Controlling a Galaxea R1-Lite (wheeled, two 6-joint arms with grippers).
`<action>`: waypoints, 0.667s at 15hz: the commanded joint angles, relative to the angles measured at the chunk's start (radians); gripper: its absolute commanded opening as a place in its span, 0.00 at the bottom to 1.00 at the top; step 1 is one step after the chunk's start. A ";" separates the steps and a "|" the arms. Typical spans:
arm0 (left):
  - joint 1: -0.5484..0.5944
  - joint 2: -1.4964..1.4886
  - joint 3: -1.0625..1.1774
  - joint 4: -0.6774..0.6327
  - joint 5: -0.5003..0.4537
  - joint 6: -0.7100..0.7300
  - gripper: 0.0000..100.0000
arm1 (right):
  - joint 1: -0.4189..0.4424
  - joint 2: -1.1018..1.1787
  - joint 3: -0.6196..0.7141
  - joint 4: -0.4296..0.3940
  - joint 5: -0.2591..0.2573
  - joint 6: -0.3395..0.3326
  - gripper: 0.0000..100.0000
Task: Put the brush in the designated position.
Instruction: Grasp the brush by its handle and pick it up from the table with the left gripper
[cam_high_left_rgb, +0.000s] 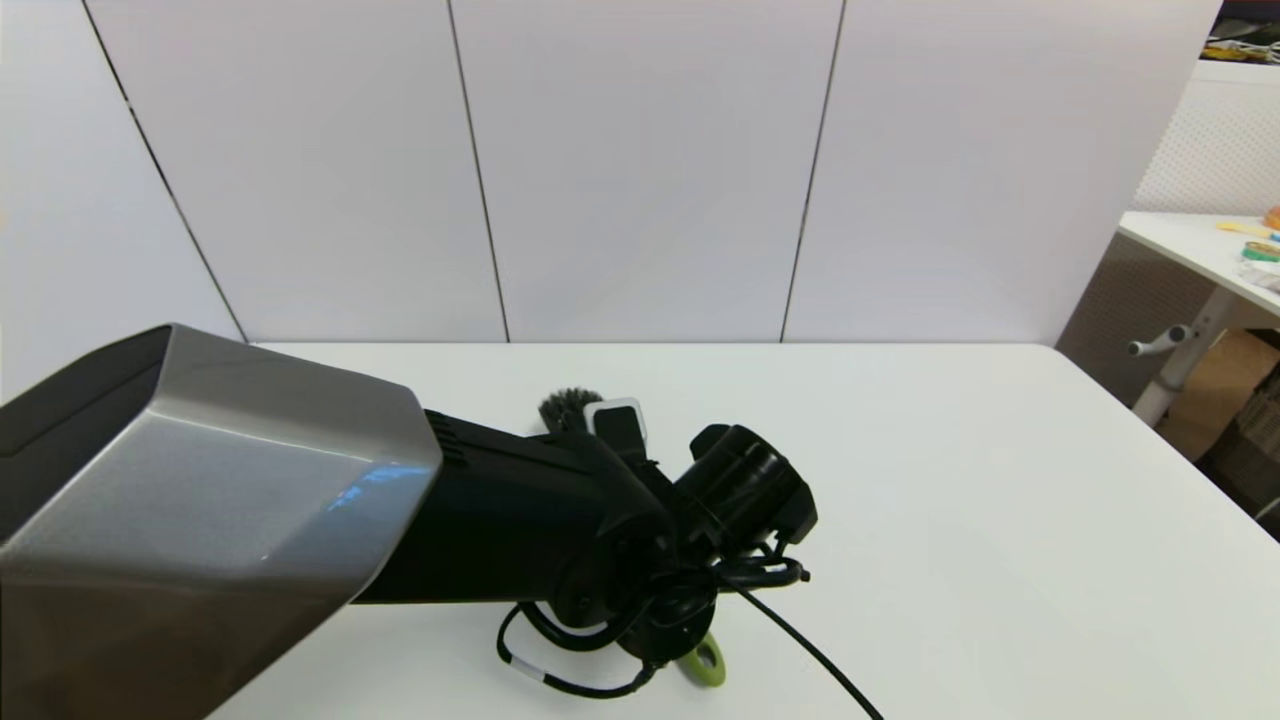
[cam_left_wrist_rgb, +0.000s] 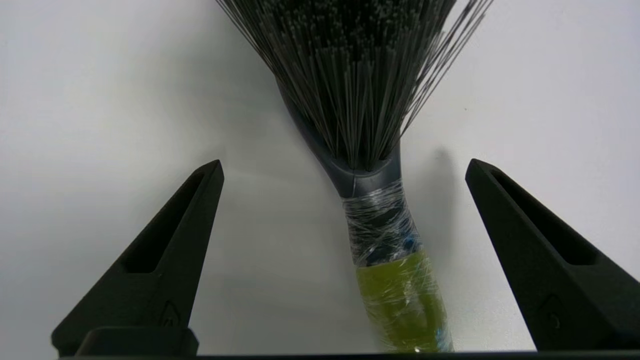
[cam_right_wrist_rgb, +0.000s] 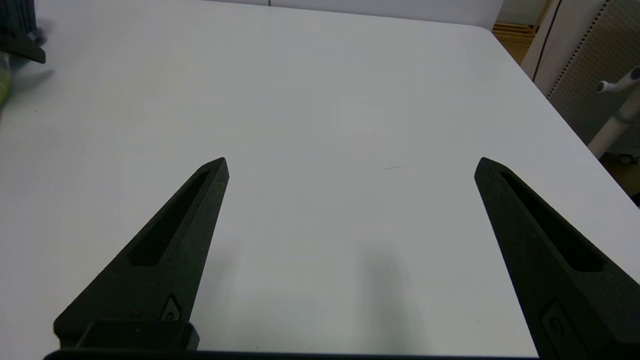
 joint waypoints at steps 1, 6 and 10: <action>0.000 0.003 -0.002 0.002 0.005 -0.006 1.00 | 0.000 -0.002 0.002 0.000 0.000 -0.001 1.00; -0.001 0.018 -0.003 0.002 0.003 -0.008 1.00 | 0.000 -0.002 0.002 0.000 0.000 -0.001 1.00; 0.000 0.031 -0.014 0.002 0.003 -0.009 1.00 | 0.000 -0.002 0.002 0.000 0.000 -0.001 1.00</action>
